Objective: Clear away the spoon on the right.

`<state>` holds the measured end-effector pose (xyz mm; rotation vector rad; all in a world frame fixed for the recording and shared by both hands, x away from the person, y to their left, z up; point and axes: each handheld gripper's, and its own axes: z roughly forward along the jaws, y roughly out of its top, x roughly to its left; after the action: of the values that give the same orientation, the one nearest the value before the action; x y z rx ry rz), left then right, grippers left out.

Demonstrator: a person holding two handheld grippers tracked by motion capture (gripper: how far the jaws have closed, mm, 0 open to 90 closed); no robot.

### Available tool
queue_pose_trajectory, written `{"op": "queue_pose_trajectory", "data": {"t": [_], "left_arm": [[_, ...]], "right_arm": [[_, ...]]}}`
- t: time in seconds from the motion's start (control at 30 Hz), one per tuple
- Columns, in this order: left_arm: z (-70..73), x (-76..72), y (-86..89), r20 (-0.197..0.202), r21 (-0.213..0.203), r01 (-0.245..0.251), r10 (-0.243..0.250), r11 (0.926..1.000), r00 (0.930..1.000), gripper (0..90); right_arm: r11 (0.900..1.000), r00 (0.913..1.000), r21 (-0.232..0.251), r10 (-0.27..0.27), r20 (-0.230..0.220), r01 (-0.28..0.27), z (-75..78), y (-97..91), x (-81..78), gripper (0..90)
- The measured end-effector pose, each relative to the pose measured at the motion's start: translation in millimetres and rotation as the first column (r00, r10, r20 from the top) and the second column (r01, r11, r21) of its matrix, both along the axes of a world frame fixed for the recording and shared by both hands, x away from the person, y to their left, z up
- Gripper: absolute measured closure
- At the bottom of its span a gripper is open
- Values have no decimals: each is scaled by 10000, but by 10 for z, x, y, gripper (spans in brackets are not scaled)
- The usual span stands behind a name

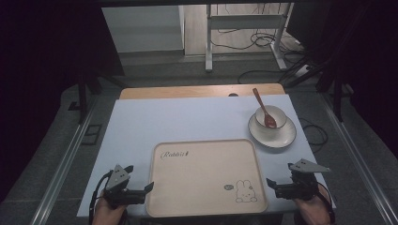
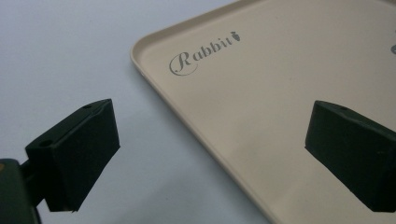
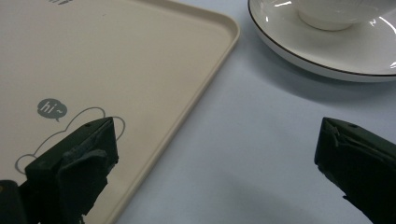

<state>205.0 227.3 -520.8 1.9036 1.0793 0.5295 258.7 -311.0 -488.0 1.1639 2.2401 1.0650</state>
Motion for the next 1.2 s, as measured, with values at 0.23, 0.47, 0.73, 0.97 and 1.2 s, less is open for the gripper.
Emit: {"op": "queue_pose_trajectory", "data": {"t": [0.23, 0.47, 0.73, 0.97, 1.2], "left_arm": [[0, 1, -2, -10, 28, -37, 37, 10000, 10000, 32], [0, 3, 4, -14, -2, -85, 85, 10000, 10000, 34], [1, 2, 12, -17, -64, -139, 139, 9999, 9999, 34], [2, 1, 21, -53, -138, -249, 248, 9996, 9997, 33], [3, -1, 22, -46, -149, -259, 258, 9996, 9997, 32]], "right_arm": [[10000, 10000, 79, 7, 30, -7, 2, -12, 82, 0], [9998, 9999, 172, 117, -10, -117, 21, -16, 184, 0], [9997, 9999, 198, 129, 18, -130, 66, 0, 301, 0], [9995, 9997, 217, 226, 20, -226, 103, 28, 410, 0], [9994, 9996, 209, 292, 56, -293, 131, 48, 503, 0]]}}
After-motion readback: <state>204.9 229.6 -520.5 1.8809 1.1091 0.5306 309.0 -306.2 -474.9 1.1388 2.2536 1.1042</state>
